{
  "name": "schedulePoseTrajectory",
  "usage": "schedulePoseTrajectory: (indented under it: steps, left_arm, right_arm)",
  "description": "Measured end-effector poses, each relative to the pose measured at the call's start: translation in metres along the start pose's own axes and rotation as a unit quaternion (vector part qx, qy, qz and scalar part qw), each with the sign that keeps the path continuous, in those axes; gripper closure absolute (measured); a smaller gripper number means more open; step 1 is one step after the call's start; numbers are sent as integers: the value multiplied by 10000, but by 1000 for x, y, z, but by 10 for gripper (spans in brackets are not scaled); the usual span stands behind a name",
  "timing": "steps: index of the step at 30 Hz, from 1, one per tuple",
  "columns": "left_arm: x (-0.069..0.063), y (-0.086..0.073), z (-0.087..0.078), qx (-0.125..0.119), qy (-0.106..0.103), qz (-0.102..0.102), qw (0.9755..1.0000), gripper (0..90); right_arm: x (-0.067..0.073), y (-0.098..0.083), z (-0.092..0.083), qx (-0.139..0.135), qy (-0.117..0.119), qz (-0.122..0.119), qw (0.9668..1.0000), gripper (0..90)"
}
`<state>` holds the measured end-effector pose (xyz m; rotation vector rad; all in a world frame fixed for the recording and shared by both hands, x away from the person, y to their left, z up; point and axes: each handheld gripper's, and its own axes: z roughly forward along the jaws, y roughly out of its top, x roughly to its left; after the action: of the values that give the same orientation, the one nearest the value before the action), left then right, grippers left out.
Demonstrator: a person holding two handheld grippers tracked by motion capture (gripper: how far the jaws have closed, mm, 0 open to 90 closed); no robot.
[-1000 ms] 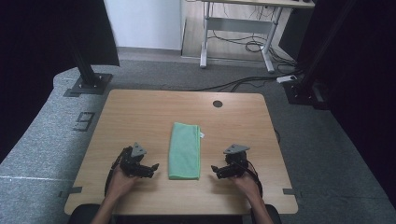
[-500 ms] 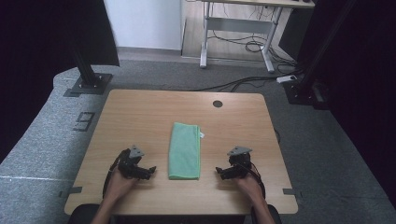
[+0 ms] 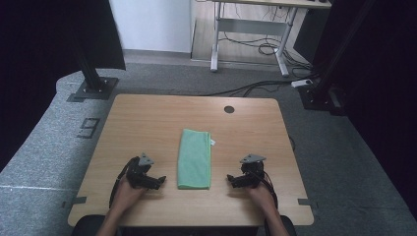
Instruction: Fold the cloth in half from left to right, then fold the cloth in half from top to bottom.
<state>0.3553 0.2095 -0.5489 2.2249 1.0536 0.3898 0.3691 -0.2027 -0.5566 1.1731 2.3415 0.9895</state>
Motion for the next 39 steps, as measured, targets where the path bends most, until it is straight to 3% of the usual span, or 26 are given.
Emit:
schedulePoseTrajectory:
  steps: [14,30,34,39]
  left_arm:
    - [-2,0,0,8,164,-182,9997,0]
    - [-2,4,3,5,213,-287,9994,0]
    - [-3,9,5,0,49,-326,9995,0]
    - [-4,19,6,-70,65,-265,9996,0]
  right_arm:
    - [0,0,0,-3,24,-20,10000,0]
    - [0,1,1,-4,51,-25,10000,0]
    - [0,1,1,-3,51,-26,10000,0]
    - [0,1,1,-6,56,-33,10000,0]
